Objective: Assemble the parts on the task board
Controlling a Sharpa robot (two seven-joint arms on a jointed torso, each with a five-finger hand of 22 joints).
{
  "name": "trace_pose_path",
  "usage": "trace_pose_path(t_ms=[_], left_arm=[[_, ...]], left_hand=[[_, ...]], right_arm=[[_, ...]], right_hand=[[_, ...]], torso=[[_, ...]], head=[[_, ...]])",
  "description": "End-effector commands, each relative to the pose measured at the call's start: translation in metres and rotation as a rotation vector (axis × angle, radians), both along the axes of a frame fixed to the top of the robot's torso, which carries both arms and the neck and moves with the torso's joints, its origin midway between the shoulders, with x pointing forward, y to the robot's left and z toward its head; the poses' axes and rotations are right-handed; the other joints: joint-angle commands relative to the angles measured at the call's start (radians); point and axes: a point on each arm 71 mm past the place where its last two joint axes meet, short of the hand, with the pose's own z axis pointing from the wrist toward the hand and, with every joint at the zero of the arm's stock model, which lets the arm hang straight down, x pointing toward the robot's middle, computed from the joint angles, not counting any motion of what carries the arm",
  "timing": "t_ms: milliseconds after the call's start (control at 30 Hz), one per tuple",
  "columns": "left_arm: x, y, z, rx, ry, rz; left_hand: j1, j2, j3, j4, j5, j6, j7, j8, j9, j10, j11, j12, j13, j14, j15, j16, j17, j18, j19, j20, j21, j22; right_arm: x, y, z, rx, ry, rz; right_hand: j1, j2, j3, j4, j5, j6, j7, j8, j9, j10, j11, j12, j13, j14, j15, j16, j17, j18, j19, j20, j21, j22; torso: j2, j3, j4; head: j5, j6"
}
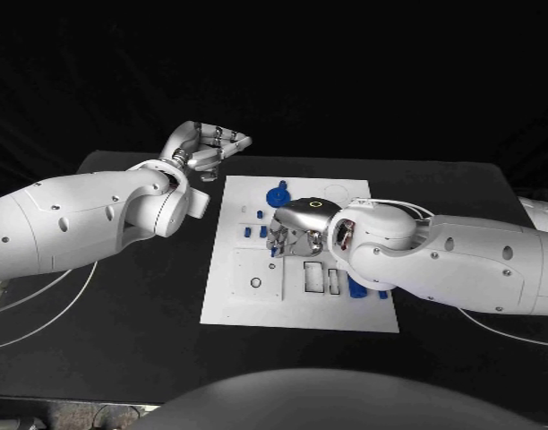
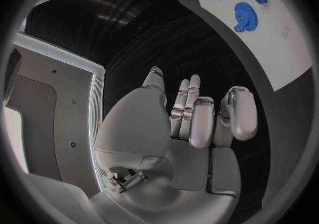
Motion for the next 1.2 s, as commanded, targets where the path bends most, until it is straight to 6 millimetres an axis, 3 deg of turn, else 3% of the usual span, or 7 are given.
trace_pose_path(t_ms=[33, 1200], left_arm=[[-0.001, -0.002, 0.001, -0.002, -0.004, -0.021], [-0.003, -0.003, 0.001, -0.002, -0.005, -0.025]], left_hand=[[0.001, 0.012, -0.005, -0.002, 0.003, -0.006, -0.002, -0.005, -0.001, 0.001, 0.004, -0.006, 0.001, -0.007, 0.001, -0.005, 0.006, 0.011, -0.005, 0.0, -0.006, 0.173], [0.003, 0.015, -0.006, -0.002, 0.003, -0.007, -0.002, -0.006, -0.001, 0.0, 0.004, -0.007, 0.001, -0.008, 0.002, -0.007, 0.004, 0.011, -0.006, 0.0, -0.008, 0.172]], right_arm=[[-0.002, 0.003, -0.003, -0.041, -0.013, 0.033], [0.0, 0.008, -0.019, -0.096, 0.002, 0.043]], right_hand=[[0.005, 0.002, 0.006, -0.001, 0.003, -0.002, 0.007, -0.001, 0.004, -0.001, 0.008, -0.005, -0.001, 0.104, 0.01, 0.004, 0.263, -0.014, 0.105, 0.006, 0.004, 0.263], [0.003, 0.001, 0.009, 0.0, 0.003, -0.006, 0.009, -0.005, 0.003, -0.008, 0.009, -0.006, -0.001, 0.104, 0.012, 0.004, 0.263, -0.014, 0.105, 0.009, 0.004, 0.263]], torso=[[-0.001, 0.0005, 0.0011], [0.0, -0.0001, 0.0012]], head=[[-0.001, 0.0], [-0.005, 0.0]])
